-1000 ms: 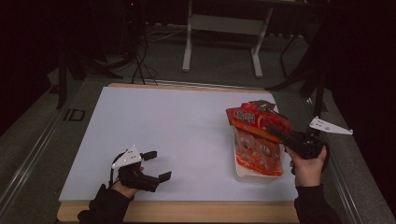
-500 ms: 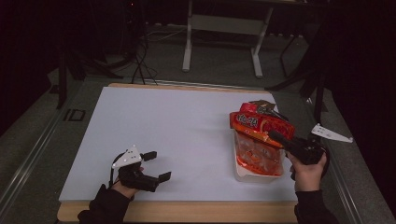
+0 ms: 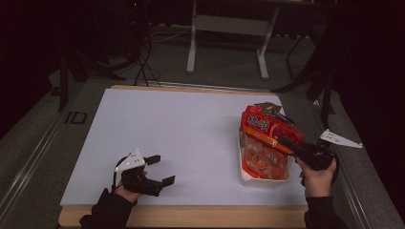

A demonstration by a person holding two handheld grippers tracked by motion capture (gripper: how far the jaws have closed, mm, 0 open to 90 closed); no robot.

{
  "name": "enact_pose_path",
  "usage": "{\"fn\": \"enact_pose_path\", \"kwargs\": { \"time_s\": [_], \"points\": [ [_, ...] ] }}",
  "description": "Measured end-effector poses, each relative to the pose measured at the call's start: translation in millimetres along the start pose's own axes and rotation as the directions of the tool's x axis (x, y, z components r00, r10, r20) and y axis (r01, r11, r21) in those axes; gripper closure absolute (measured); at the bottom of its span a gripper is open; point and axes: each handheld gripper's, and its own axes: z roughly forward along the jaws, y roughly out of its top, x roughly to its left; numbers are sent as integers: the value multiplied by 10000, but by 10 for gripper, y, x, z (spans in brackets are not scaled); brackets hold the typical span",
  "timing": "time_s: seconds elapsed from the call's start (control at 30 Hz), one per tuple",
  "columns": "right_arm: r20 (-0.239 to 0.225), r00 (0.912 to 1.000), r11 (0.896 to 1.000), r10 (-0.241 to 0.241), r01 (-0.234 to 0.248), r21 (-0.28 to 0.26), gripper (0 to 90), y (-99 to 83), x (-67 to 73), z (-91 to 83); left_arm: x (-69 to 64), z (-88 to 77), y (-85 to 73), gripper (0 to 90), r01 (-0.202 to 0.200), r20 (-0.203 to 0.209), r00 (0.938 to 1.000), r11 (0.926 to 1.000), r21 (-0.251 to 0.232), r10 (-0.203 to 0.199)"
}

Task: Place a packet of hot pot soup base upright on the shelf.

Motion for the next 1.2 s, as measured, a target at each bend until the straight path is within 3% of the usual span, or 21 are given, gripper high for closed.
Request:
{"fn": "enact_pose_path", "kwargs": {
  "time_s": [0.1, 0.2, 0.4, 0.6, 0.77, 0.97, 1.2],
  "points": [
    [59, 9995, 9995, -300, 299, 89, 881, 30, 64, 2, 1, 3, -4, 21, 7, 15, 10000, 10000, 0, -7],
    [215, 9993, 9995, -309, 307, 71, 777, 54, 90, -1, 8, 3, -8, 22, 42, 28, 10000, 10000, -7, -42],
    [238, 9980, 9980, -587, 593, -236, 677, 149, 209, -29, 4, 2, -6, 21, 62, 40, 10000, 10000, -17, -62],
    [345, 9930, 9919, -1125, 1143, -562, 459, 321, 405, -69, 0, 1, -7, 21, 32, 37, 10000, 10000, -7, -32],
    [444, 9833, 9818, -1765, 1791, -635, 300, 453, 595, -87, 6, 2, -12, 21, 31, 39, 10000, 10000, -20, -31],
    [108, 9762, 9732, -2165, 2167, -772, 133, 600, 780, -65, -3, 5, -17, 22, -1, 38, 10000, 10000, 16, 1],
    [-509, 9712, 9709, -2326, 2289, -697, 123, 617, 944, 25, -1, -3, -20, 22, 12, 55, 10000, 10000, -5, -12]
  ]
}}
